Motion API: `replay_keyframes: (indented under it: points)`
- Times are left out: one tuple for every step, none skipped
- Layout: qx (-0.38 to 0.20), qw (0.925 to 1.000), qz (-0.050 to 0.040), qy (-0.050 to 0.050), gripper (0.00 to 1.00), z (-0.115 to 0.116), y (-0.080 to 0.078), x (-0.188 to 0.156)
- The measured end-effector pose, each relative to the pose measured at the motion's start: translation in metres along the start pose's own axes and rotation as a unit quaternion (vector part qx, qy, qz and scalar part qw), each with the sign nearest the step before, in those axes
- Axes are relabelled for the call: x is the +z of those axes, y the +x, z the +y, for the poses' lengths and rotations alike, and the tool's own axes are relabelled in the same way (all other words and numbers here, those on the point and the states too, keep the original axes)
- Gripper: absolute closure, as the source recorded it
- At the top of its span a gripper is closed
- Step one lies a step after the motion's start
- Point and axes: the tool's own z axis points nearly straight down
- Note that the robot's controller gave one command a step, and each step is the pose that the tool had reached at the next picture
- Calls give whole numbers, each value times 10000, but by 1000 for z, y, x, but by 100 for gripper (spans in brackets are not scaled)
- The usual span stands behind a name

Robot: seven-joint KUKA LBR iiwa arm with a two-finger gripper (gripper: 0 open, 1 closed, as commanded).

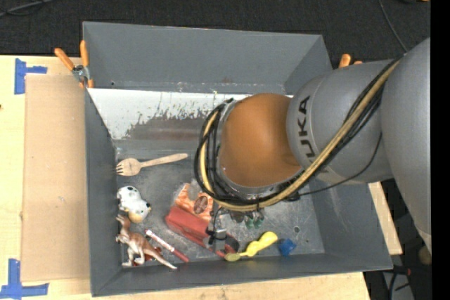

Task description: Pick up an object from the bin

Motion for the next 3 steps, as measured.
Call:
replay_keyframes:
  points:
    - [-974, 9952, 9, -2, 0, -5, 0, 30]
    - [-727, 9974, 22, -5, 0, -4, 2, 44]
    - [-713, 9975, 25, -8, 0, -10, 10, 49]
